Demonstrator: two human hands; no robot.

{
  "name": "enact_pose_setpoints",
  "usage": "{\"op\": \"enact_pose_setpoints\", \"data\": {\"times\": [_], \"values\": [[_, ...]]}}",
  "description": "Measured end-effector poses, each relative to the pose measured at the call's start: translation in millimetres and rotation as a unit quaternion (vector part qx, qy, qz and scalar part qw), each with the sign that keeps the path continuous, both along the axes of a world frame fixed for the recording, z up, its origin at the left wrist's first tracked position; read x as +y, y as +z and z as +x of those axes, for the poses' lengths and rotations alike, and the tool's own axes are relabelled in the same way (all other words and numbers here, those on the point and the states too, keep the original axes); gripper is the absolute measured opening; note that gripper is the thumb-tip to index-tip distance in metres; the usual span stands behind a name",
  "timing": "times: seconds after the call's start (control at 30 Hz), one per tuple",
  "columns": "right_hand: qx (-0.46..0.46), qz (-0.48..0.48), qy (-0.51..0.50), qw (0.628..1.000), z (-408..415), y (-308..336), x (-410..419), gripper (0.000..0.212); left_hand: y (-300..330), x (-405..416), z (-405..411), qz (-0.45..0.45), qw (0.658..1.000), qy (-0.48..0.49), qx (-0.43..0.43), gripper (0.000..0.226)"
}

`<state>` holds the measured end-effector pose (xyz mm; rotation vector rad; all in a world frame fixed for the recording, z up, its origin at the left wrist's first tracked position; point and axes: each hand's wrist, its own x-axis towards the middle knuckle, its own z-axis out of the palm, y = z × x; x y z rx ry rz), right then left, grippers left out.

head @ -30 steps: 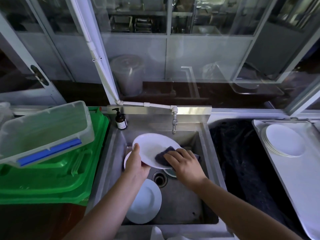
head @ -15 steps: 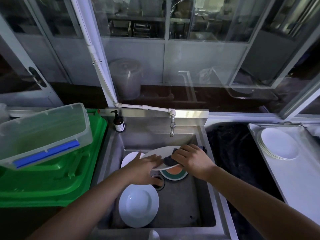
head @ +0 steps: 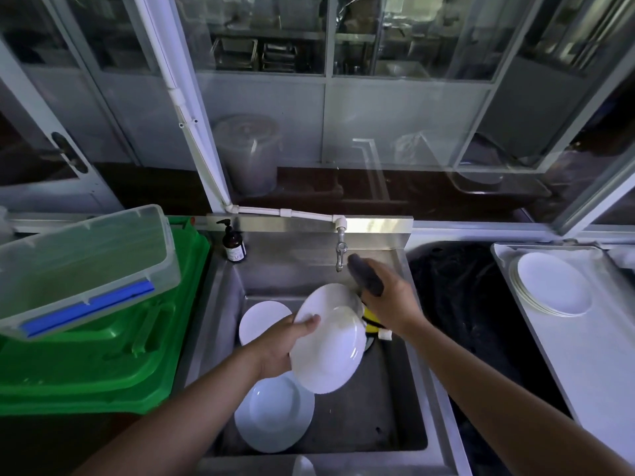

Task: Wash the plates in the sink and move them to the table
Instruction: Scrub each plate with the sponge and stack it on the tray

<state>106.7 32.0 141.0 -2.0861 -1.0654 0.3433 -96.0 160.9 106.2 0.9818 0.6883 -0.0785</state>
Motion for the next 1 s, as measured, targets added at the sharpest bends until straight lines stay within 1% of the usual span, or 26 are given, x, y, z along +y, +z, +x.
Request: {"op": "enact_pose_setpoints", "data": {"times": [0.1,0.23,0.3,0.37,0.47,0.53,0.6,0.63,0.67,0.7,0.73,0.8,0.87,0.93,1.0], "values": [[0.006,-0.037,0.064,0.997,-32,-18,10,0.063,4,-7,7,-0.058,0.998,0.018,-0.019,0.050],[0.015,0.005,0.070,0.997,-54,-34,16,0.065,6,-11,14,-0.120,0.991,0.059,-0.027,0.068],[-0.011,0.038,0.092,0.995,-68,-33,16,0.067,3,-11,15,-0.150,0.984,0.084,-0.037,0.079],[-0.045,0.079,0.117,0.989,-85,-29,18,0.061,1,-11,16,-0.184,0.975,0.113,-0.049,0.088],[-0.118,0.124,0.164,0.971,-99,-30,19,0.045,-1,-6,13,-0.235,0.956,0.162,-0.069,0.097],[-0.183,0.121,0.189,0.957,-100,-39,13,0.040,-3,-1,11,-0.243,0.949,0.184,-0.078,0.094],[-0.241,0.123,0.208,0.940,-98,-46,4,0.037,4,3,9,-0.244,0.947,0.188,-0.091,0.075],[-0.265,0.126,0.222,0.930,-95,-50,-1,0.036,10,3,9,-0.241,0.948,0.185,-0.090,0.062],[-0.286,0.128,0.238,0.920,-92,-52,-7,0.037,13,5,9,-0.236,0.950,0.185,-0.083,0.055],[-0.299,0.130,0.252,0.911,-88,-55,-12,0.038,16,5,8,-0.235,0.951,0.184,-0.079,0.054],[-0.305,0.133,0.260,0.907,-83,-58,-17,0.040,18,6,7,-0.240,0.950,0.183,-0.078,0.060],[-0.303,0.143,0.249,0.909,-72,-61,-23,0.044,16,7,5,-0.264,0.940,0.192,-0.095,0.072],[-0.268,0.151,0.194,0.932,-65,-63,-23,0.045,15,5,4,-0.270,0.933,0.207,-0.118,0.072],[-0.196,0.142,0.111,0.964,-62,-64,-19,0.046,11,3,3,-0.253,0.933,0.223,-0.127,0.066],[-0.100,0.104,0.034,0.989,-62,-64,-12,0.046,14,0,2,-0.234,0.938,0.222,-0.128,0.063]]}}
